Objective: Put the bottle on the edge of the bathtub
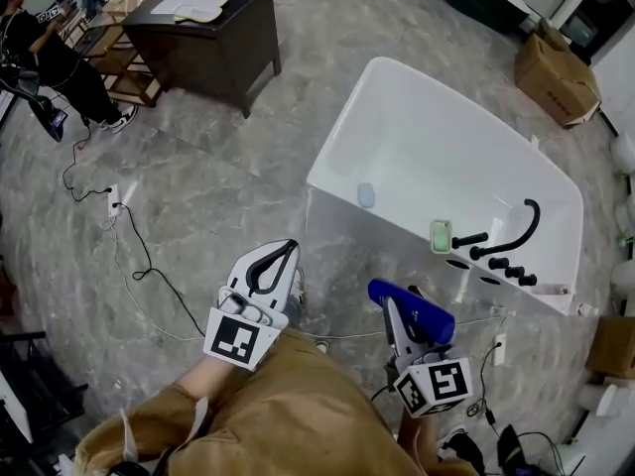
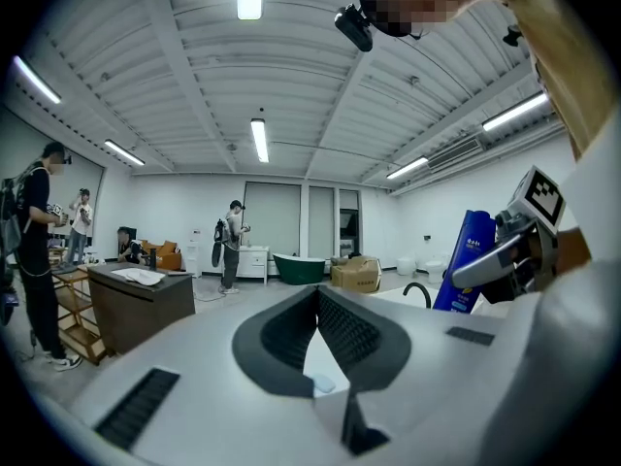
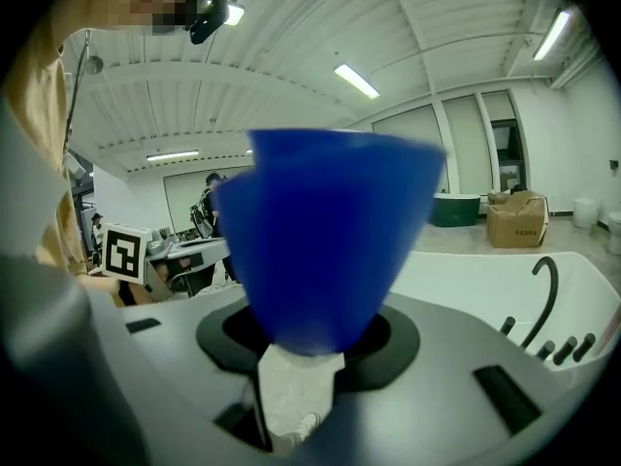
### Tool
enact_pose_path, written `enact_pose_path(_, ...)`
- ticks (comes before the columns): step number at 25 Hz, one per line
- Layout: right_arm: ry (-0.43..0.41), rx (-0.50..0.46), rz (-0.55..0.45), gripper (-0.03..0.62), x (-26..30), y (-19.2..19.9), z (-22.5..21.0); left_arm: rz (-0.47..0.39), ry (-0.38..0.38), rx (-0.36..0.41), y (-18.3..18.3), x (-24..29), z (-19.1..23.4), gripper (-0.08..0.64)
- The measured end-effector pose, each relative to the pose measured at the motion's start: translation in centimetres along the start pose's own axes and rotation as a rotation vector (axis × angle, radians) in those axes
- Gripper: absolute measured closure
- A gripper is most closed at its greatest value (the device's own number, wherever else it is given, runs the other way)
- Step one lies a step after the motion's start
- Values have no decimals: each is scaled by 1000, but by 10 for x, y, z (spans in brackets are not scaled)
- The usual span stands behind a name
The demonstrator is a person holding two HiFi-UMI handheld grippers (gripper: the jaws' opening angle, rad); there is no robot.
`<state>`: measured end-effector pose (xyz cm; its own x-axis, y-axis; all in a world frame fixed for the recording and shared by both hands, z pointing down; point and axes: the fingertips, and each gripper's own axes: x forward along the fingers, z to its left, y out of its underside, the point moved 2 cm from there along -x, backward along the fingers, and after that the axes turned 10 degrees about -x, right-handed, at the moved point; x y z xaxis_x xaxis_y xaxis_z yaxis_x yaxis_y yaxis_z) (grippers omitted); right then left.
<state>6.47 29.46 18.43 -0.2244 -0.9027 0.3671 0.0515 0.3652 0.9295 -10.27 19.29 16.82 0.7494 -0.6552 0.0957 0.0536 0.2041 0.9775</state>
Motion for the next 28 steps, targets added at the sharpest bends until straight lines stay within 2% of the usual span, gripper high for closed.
enact_pose_path(6,14,4,22,426,59,-30,-14,19,24,-11,-15,53,49,552)
enact_pose_path(13,45,16,50,425,105,-48,-24,34,69,-30,-19,100,88,552)
enact_pose_path(21,92,4,81,425,138,-67,-32,25,101,-57,-26,133,127,552)
enact_pose_path(28,94,-13,71,426,151,-81,-33,6,97,-62,-34,142,144,552)
